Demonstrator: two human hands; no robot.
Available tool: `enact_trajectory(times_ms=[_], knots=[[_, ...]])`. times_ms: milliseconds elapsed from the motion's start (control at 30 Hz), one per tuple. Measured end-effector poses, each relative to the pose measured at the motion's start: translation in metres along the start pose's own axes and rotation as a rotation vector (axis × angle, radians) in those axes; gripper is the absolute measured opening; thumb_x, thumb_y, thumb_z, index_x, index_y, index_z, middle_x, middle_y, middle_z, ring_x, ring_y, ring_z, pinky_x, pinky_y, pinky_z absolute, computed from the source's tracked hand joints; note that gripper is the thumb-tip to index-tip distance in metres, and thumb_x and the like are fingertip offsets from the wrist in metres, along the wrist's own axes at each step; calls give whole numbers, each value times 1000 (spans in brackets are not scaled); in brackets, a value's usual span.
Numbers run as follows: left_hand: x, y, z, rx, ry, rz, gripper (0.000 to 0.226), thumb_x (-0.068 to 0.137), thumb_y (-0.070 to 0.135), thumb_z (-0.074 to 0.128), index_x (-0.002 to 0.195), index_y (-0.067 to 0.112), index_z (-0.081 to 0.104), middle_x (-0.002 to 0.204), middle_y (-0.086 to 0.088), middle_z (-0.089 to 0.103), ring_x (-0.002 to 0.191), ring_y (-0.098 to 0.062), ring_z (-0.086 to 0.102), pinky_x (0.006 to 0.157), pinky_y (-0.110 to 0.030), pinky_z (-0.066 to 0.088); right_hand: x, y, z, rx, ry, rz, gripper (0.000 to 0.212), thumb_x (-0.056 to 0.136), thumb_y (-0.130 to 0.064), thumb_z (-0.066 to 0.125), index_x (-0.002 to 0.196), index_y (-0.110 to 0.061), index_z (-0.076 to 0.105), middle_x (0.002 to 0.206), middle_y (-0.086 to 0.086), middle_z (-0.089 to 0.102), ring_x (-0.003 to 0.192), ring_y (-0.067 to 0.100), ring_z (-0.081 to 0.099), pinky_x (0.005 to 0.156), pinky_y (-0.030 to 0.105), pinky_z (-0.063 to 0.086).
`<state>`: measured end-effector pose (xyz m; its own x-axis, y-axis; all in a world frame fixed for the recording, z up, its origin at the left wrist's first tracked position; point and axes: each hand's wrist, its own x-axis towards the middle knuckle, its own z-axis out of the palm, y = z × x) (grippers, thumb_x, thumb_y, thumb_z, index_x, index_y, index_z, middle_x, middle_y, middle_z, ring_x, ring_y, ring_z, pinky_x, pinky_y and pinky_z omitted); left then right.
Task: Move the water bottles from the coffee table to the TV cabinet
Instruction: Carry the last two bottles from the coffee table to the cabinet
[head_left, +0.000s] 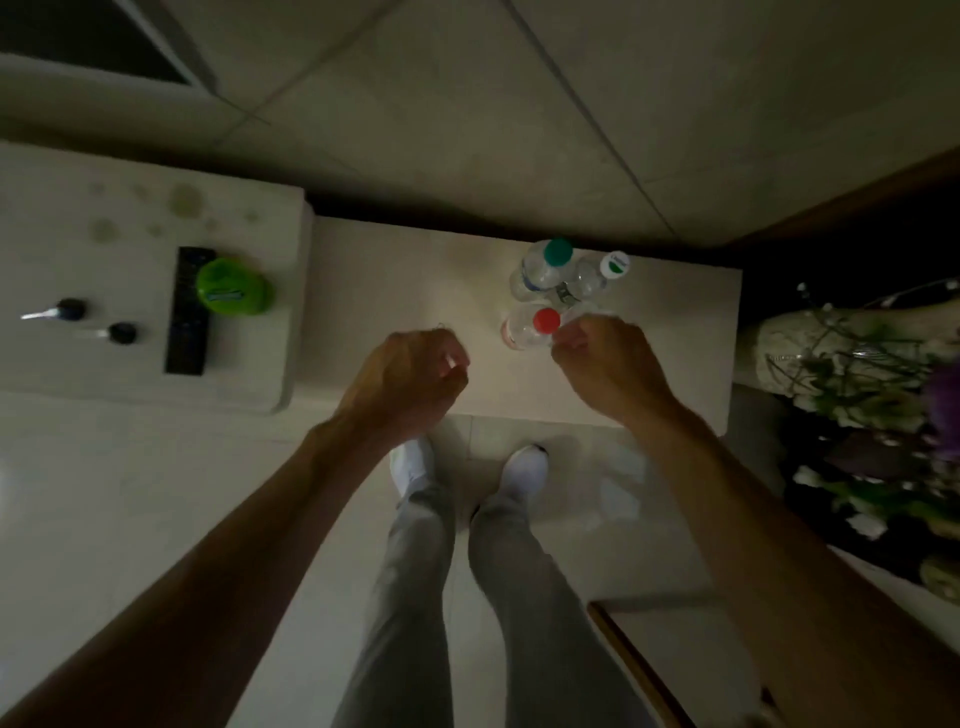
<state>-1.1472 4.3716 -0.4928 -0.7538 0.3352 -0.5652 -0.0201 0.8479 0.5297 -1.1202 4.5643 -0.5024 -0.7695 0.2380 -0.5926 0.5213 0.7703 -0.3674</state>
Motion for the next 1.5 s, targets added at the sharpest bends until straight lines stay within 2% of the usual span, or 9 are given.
enact_trajectory(times_ms=[100,200,300,533,800,967,1167,1367,1500], knots=[[-41,30,-50,18,86,44,20,94,21,52,105,12,66,106,-8,71,90,-17,65,72,-23,44,-34,-51,-43,-86,-5,-115,27,96,-24,51,100,-5,70,103,17,67,81,22,56,75,33,49],[-81,52,-90,38,194,63,22,94,25,50,107,15,64,107,-6,68,94,-18,65,81,-32,53,-71,-90,-79,-83,-7,-238,28,94,-21,55,103,3,68,103,17,68,94,30,63,87,43,53],[-122,62,-113,92,256,74,25,95,30,49,110,15,62,108,-6,67,94,-18,64,83,-36,55,-109,-112,-103,-122,-63,-343,29,94,-26,56,105,-2,67,102,9,70,94,26,65,85,39,53],[-214,90,-134,148,177,-75,38,96,40,47,125,17,52,121,-3,60,107,-16,57,89,-29,45,-167,-127,-149,-161,-148,-524,28,94,-30,59,112,-11,68,115,8,69,104,21,63,86,29,49],[-304,121,-140,49,367,-201,34,95,39,49,122,20,56,118,0,62,100,-11,59,85,-23,46,-227,-157,-173,-199,-171,-797,27,98,-35,50,107,-15,65,107,2,69,90,8,58,75,20,43],[-359,117,-149,37,497,-297,33,94,38,50,122,21,56,118,0,62,99,-12,60,87,-26,49,-262,-186,-167,-267,-250,-916,23,97,-33,52,105,-17,66,96,-3,66,80,7,58,66,17,46],[-438,90,-131,-8,549,-469,36,95,39,50,125,20,54,121,-1,61,102,-14,58,89,-28,47,-316,-219,-132,-406,-394,-1016,28,96,-33,53,104,-9,65,98,10,69,91,24,65,83,43,56],[-526,50,-76,-95,613,-596,37,95,40,50,125,19,54,119,0,61,90,-8,53,79,-20,41,-382,-234,-85,-536,-448,-1134,24,96,-32,55,111,-16,64,101,-1,65,89,13,60,70,22,47],[-593,24,-35,-139,691,-679,36,94,42,50,121,20,56,115,0,63,86,-10,56,79,-25,47,-438,-235,-44,-614,-456,-1200,26,96,-33,54,114,-17,64,104,-2,65,93,12,60,79,26,49]])
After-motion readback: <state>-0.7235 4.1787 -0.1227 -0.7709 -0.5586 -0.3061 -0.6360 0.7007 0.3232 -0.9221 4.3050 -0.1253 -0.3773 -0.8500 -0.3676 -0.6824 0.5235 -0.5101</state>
